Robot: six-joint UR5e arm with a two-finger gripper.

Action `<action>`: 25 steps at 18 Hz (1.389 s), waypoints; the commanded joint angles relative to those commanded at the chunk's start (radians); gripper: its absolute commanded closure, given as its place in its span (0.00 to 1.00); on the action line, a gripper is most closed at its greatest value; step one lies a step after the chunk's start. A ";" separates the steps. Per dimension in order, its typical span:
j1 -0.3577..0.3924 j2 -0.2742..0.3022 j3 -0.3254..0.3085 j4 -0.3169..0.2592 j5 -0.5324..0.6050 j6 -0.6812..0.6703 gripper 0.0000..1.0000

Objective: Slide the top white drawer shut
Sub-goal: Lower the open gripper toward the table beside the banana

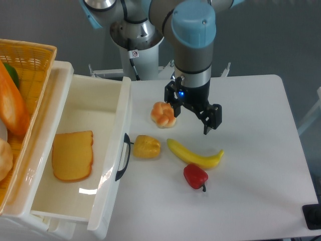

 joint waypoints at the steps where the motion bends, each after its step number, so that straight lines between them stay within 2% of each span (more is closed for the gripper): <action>1: -0.002 -0.006 0.000 0.005 0.012 0.002 0.00; 8: 0.002 -0.031 0.005 0.012 0.022 -0.018 0.00; 11: 0.002 -0.037 -0.002 0.014 0.022 -0.098 0.00; 20: -0.003 -0.091 -0.012 0.012 0.057 -0.110 0.00; 25: -0.006 -0.114 -0.025 0.014 0.080 -0.235 0.00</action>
